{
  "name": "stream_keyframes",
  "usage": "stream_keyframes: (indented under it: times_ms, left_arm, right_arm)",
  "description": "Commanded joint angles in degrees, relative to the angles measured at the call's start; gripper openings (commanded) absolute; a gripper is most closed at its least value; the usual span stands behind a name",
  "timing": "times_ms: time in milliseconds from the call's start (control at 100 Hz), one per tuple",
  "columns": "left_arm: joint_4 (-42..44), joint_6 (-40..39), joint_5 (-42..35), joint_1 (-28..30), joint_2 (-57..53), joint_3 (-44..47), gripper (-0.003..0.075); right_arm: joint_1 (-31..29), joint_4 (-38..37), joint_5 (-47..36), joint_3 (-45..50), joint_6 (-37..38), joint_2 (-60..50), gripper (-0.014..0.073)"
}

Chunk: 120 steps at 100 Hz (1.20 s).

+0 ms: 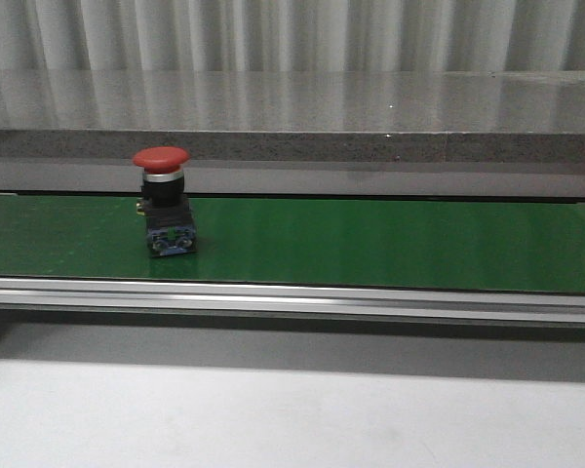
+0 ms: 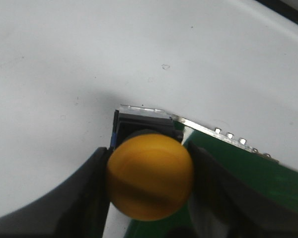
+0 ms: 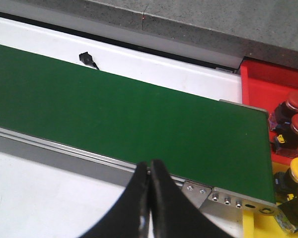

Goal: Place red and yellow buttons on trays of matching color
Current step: 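Set the yellow button on the belt start and open the left gripper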

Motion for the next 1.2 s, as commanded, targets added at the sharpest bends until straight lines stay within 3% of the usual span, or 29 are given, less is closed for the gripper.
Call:
stream_keyframes:
  times_ms: [0,360,760,850,980,1020,1190]
  left_arm:
    - [-1.03,1.75,-0.86,-1.56,-6.37,0.41,0.0167]
    - [-1.03,3.40,-3.77,-6.58,-14.39,14.30,0.0167]
    - [-1.03,3.88,-7.86,-6.75,-14.42,22.43,0.0172]
    - [-1.03,4.54,-8.20,-6.75,-14.42,22.43,0.0242]
    - [-1.27,4.77,-9.69,-6.84,-14.42,22.43,0.0485]
    - [-1.75,4.77,-10.16,-6.84,-14.42,22.43,0.0524]
    - [-2.19,6.52,-12.19,-8.92,-16.35,22.43,0.0545]
  right_arm:
    - [0.05,0.16,-4.06,-1.22,-0.36,0.37,-0.0066]
    - [0.05,0.16,-4.06,-1.22,-0.36,0.37,-0.0066]
    - [0.05,0.16,-4.06,-1.22,-0.36,0.37,-0.0066]
    - [0.05,0.16,-4.06,-1.22,-0.36,0.37,-0.0066]
    - [0.05,0.16,-4.06,-1.22,-0.36,0.37,-0.0066]
    - [0.05,0.16,-4.06,-1.22,-0.36,0.37,-0.0066]
    - [0.05,0.16,-4.06,-1.22,-0.36,0.37,-0.0066]
